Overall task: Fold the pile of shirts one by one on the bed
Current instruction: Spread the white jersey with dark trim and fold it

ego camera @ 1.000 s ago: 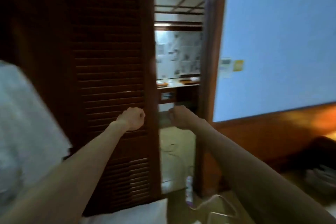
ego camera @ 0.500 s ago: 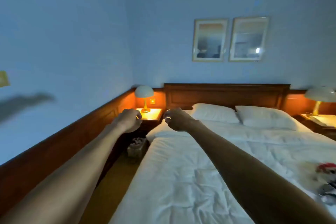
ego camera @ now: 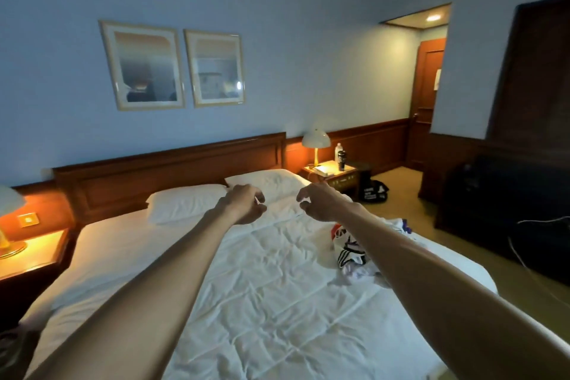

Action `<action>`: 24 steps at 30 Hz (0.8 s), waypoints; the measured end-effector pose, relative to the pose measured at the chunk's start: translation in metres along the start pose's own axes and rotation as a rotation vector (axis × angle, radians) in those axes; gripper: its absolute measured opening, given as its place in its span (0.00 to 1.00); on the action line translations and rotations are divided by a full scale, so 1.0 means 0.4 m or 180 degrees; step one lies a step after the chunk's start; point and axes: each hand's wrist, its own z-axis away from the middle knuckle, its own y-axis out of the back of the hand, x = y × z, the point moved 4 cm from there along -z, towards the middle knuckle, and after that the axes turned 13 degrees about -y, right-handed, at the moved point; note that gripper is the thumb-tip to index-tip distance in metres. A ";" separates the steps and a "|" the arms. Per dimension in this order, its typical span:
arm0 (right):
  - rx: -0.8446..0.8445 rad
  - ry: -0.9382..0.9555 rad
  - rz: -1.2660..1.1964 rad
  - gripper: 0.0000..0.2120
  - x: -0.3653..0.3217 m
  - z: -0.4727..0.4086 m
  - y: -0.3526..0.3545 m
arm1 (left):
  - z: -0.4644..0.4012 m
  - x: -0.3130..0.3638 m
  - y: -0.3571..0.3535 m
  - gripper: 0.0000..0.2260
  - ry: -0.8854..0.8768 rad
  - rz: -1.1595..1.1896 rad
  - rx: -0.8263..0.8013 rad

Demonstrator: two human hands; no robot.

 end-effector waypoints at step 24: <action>-0.0300 -0.1569 -0.0030 0.13 1.070 -0.545 -0.250 | -0.997 0.260 -0.800 0.07 -0.1063 0.0576 -0.0911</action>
